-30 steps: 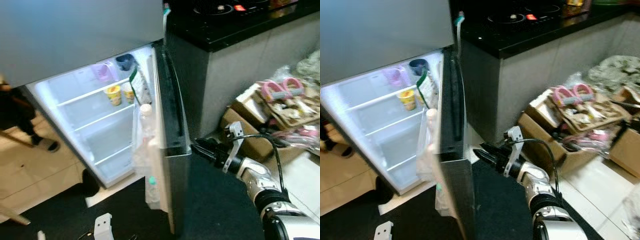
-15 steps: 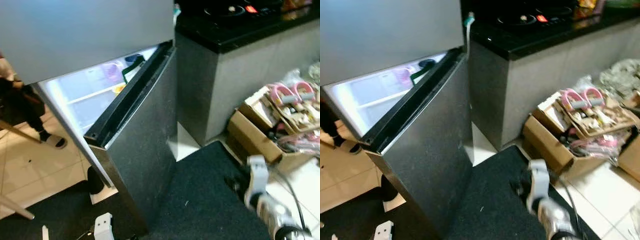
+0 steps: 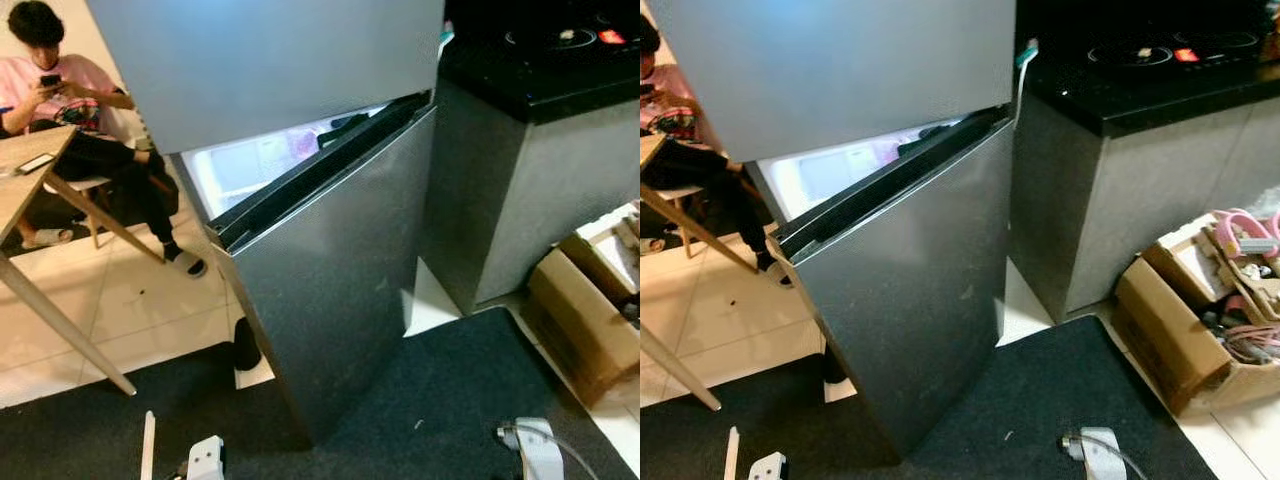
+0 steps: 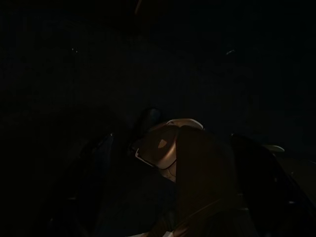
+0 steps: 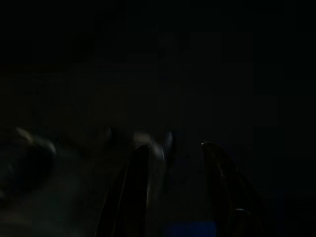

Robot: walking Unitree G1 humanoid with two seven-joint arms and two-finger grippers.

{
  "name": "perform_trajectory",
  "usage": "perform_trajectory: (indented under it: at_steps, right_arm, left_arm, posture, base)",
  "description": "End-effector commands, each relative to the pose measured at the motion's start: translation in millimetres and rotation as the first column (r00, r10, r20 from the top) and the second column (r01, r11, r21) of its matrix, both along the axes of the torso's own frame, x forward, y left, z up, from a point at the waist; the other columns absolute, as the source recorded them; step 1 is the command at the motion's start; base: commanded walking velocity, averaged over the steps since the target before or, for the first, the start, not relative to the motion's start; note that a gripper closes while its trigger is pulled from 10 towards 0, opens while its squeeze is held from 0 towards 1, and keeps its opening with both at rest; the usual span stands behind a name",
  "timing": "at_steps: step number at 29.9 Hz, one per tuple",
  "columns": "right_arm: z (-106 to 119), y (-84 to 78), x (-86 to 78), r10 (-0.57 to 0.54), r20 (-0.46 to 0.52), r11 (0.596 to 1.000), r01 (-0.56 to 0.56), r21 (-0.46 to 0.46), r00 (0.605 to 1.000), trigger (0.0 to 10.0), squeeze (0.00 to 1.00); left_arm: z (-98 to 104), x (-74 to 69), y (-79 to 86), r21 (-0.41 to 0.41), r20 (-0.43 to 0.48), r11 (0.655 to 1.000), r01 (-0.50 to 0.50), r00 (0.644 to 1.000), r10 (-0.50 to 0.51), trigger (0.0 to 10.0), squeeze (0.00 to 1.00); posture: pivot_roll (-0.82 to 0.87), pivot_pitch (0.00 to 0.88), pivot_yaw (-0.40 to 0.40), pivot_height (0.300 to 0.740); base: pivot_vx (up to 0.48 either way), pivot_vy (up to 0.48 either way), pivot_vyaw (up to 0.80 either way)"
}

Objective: Restocking fridge

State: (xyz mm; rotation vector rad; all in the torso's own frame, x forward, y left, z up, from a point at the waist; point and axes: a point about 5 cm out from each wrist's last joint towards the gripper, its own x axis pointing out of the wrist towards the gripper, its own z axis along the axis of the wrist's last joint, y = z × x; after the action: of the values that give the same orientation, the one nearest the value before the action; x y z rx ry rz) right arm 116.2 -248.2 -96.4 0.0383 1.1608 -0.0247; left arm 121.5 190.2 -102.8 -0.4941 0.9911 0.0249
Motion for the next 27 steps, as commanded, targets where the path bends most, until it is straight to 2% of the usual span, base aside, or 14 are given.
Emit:
perform_trajectory:
  at_steps: [1,16,27]
  right_arm:
    - [1.2,3.6,7.5,0.029,0.014,1.000,-0.029,-0.012,0.999,10.0,0.00]
    - [2.9,5.9,14.8,0.051,0.031,0.998,-0.050,-0.029,0.998,10.0,0.00]
    - [1.9,8.1,13.4,0.061,0.027,0.998,-0.061,-0.025,0.998,10.0,0.00]
  left_arm:
    - [-0.1,-0.3,2.1,0.009,-0.008,1.000,-0.004,1.000,0.005,10.0,0.00]
    - [-0.3,-0.5,1.5,0.019,-0.007,1.000,-0.002,1.000,0.002,10.0,0.00]
    - [-0.3,-1.6,4.5,0.031,-0.012,1.000,0.003,1.000,-0.003,10.0,0.00]
  posture:
    - [-0.03,0.000,0.065,0.740]
    - [-0.03,0.000,0.064,0.740]
    - [-0.03,0.000,0.065,0.740]
  base:
    - [0.000,0.000,0.71]
    - [0.000,0.000,0.72]
    - [0.000,0.000,0.72]
